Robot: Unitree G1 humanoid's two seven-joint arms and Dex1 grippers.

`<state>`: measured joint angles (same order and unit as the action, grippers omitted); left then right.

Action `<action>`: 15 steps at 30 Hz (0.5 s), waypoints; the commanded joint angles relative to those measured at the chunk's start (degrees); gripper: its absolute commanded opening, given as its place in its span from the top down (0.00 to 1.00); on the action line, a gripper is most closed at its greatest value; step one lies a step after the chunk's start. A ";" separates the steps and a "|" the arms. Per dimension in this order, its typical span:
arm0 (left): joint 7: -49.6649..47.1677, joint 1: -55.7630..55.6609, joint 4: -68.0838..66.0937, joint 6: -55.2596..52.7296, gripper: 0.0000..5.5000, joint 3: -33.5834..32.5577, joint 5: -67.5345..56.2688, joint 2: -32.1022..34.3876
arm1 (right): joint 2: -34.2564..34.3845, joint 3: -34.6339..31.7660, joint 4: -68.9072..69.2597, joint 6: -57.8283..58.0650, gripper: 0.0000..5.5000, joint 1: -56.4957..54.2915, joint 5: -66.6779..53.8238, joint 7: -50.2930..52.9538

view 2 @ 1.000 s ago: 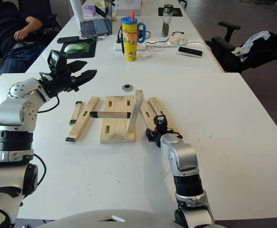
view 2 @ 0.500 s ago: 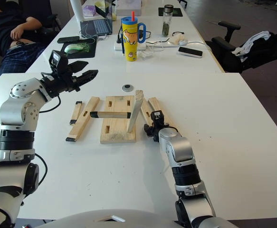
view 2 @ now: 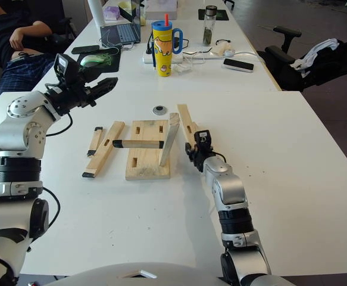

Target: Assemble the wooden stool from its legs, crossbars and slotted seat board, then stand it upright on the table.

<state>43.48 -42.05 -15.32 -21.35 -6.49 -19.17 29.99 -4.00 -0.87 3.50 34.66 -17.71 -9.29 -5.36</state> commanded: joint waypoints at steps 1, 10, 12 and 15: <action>0.02 -2.90 -1.57 -0.87 0.50 -2.62 -2.16 0.40 | 0.65 -7.08 6.72 -5.24 0.63 -2.83 -9.93 -5.91; 6.50 -2.50 4.03 -7.39 0.50 -5.69 -11.92 1.06 | -9.71 -20.03 20.74 5.84 0.63 -10.19 -44.84 -17.49; 7.07 -2.43 6.44 -10.71 0.50 -7.03 -16.05 0.43 | -12.20 -22.40 21.86 8.10 0.63 -10.81 -53.63 -17.81; 6.65 -2.13 9.30 -15.11 0.50 -8.98 -21.31 0.10 | -15.87 -22.92 23.25 11.45 0.63 -10.16 -65.39 -17.95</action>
<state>50.36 -44.77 -8.87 -32.43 -13.51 -36.18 30.01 -16.75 -23.53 24.67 42.88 -26.98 -65.07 -22.59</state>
